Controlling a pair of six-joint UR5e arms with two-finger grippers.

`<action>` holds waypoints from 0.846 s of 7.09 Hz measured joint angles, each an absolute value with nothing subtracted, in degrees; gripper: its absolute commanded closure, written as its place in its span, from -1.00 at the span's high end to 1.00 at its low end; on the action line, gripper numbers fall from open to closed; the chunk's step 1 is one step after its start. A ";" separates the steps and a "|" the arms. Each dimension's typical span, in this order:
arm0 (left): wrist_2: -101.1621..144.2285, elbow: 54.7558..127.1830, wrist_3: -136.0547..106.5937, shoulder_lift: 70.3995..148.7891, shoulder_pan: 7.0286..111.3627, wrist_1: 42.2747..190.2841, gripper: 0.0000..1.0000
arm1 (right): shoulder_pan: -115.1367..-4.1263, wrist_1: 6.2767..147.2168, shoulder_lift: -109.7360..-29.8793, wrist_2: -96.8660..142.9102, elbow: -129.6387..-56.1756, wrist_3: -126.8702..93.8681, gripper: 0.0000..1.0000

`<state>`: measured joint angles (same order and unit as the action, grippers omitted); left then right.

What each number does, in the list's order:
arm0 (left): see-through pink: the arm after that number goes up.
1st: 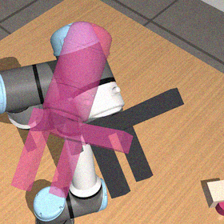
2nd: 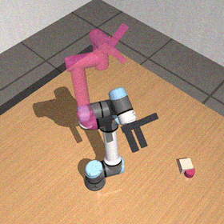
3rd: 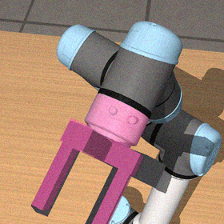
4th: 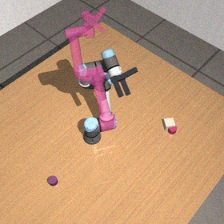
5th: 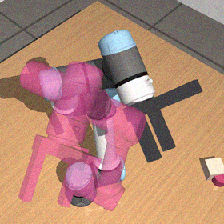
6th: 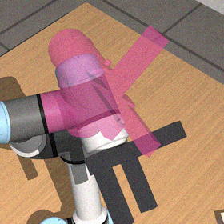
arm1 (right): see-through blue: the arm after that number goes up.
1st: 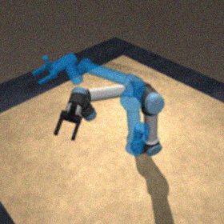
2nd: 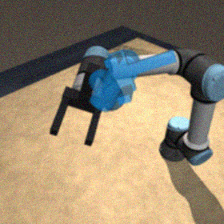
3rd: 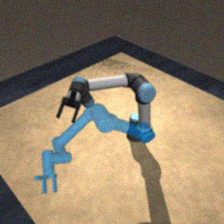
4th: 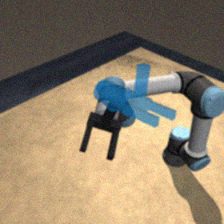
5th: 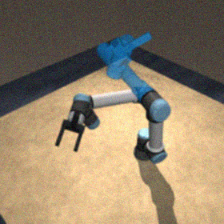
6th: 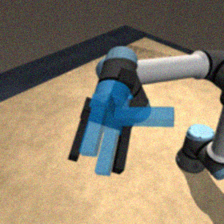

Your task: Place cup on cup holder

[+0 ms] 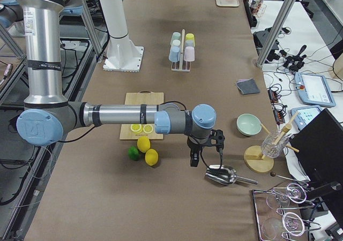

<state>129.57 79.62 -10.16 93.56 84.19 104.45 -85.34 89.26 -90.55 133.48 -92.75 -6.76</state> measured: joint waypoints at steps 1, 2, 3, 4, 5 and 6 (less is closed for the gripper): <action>131.57 79.54 -10.10 93.23 84.00 104.92 0.95 | -85.34 89.30 -90.46 133.45 -92.75 -6.77 0.98; 132.52 79.01 -10.08 92.64 83.89 106.34 0.95 | -85.34 89.35 -90.40 133.44 -92.77 -6.75 0.98; 132.84 78.42 -10.10 91.91 83.82 107.94 0.95 | -85.34 89.37 -90.37 133.48 -92.80 -6.71 0.98; 133.03 78.18 -10.15 91.42 83.79 108.70 0.95 | -85.34 89.38 -90.36 133.49 -92.80 -6.71 0.98; 133.11 78.00 -10.18 91.11 83.77 109.03 0.95 | -85.34 89.38 -90.36 133.49 -92.81 -6.74 0.98; 133.14 77.81 -10.19 90.96 83.77 109.19 0.95 | -85.34 89.38 -90.35 133.45 -92.81 -6.76 0.98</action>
<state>133.14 77.81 -10.19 90.96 83.77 109.19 -85.34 89.38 -90.35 133.45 -92.81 -6.76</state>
